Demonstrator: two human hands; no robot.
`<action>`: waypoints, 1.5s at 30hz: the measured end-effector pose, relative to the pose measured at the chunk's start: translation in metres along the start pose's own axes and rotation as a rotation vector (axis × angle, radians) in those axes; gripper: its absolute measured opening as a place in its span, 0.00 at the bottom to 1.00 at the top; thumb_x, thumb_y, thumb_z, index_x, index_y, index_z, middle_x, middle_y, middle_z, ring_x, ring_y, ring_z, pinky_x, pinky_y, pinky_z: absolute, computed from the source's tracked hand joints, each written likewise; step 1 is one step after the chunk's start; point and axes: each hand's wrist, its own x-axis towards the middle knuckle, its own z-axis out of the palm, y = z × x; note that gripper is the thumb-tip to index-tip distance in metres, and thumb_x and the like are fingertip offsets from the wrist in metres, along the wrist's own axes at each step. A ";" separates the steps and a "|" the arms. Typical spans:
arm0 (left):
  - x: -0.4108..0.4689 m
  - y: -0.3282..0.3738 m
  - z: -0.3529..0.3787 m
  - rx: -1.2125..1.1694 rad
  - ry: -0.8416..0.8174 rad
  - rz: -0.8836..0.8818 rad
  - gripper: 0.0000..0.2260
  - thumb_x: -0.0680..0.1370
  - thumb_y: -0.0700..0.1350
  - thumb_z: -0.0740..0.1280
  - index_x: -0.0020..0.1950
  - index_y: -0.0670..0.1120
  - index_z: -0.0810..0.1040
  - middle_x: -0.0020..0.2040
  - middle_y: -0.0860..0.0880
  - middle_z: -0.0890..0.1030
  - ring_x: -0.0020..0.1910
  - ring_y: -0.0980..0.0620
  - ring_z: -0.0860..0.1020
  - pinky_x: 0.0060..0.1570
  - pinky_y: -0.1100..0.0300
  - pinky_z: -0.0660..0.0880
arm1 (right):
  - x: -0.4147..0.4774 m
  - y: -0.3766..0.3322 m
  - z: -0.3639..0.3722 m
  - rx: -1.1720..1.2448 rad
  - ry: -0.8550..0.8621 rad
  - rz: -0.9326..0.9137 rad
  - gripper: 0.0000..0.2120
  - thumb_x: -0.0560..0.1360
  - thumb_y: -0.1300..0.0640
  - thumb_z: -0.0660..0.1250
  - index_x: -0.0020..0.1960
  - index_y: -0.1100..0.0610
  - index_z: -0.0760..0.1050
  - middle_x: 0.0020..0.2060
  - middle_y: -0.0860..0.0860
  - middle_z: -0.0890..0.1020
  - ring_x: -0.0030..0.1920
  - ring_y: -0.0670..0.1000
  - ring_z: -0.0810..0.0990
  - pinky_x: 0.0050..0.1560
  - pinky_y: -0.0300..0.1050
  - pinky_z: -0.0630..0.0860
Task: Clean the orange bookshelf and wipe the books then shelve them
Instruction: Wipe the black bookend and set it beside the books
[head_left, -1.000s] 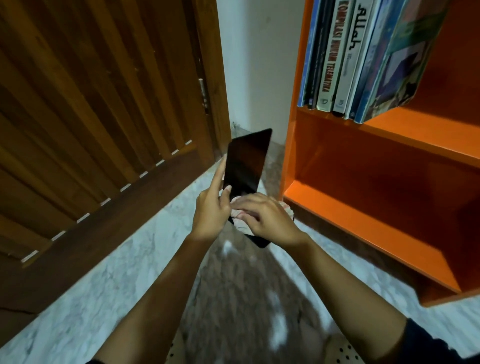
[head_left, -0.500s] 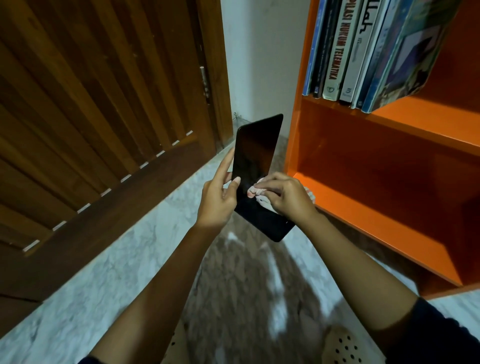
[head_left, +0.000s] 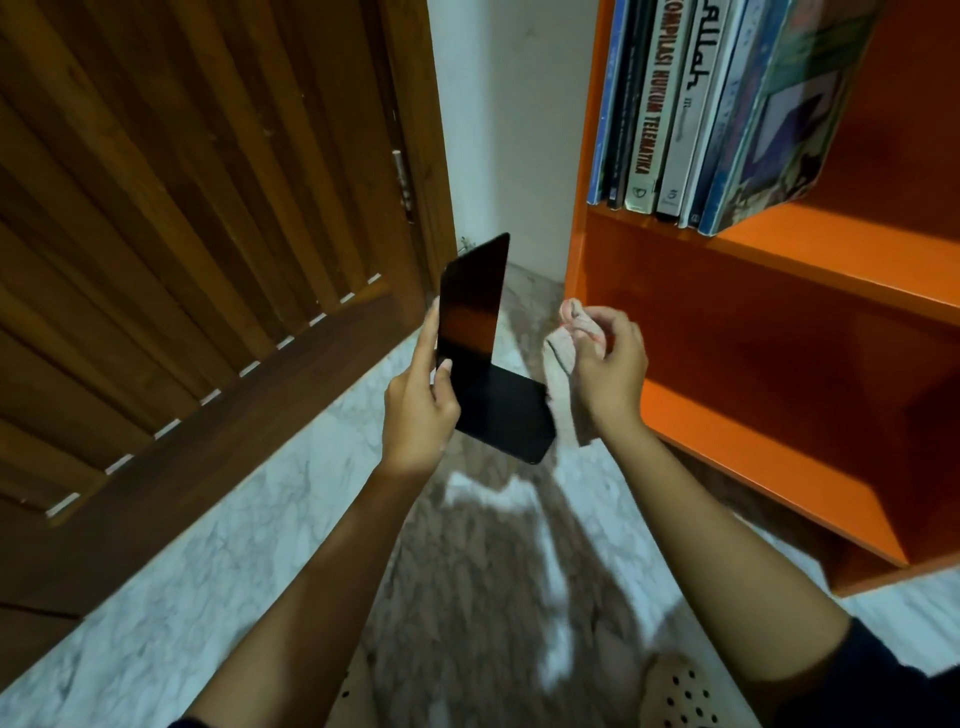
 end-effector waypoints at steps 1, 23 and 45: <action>-0.001 0.002 0.002 -0.006 0.005 0.011 0.30 0.80 0.39 0.59 0.73 0.67 0.53 0.62 0.44 0.78 0.34 0.37 0.77 0.43 0.44 0.78 | -0.004 -0.009 0.005 0.109 0.019 0.053 0.07 0.75 0.63 0.65 0.53 0.56 0.75 0.51 0.52 0.77 0.46 0.45 0.74 0.41 0.24 0.68; -0.008 0.039 0.004 -0.205 -0.066 0.152 0.25 0.80 0.37 0.62 0.72 0.57 0.61 0.57 0.71 0.75 0.28 0.54 0.73 0.28 0.72 0.63 | 0.030 -0.041 0.052 0.526 0.297 0.240 0.12 0.75 0.63 0.65 0.42 0.47 0.71 0.51 0.56 0.78 0.48 0.52 0.79 0.45 0.39 0.75; -0.015 -0.071 0.011 0.096 0.016 -0.153 0.24 0.81 0.43 0.58 0.75 0.56 0.56 0.58 0.43 0.80 0.34 0.51 0.77 0.37 0.55 0.78 | -0.104 0.173 0.007 -0.358 -0.394 0.355 0.09 0.77 0.61 0.60 0.53 0.49 0.73 0.56 0.52 0.69 0.54 0.52 0.69 0.55 0.44 0.69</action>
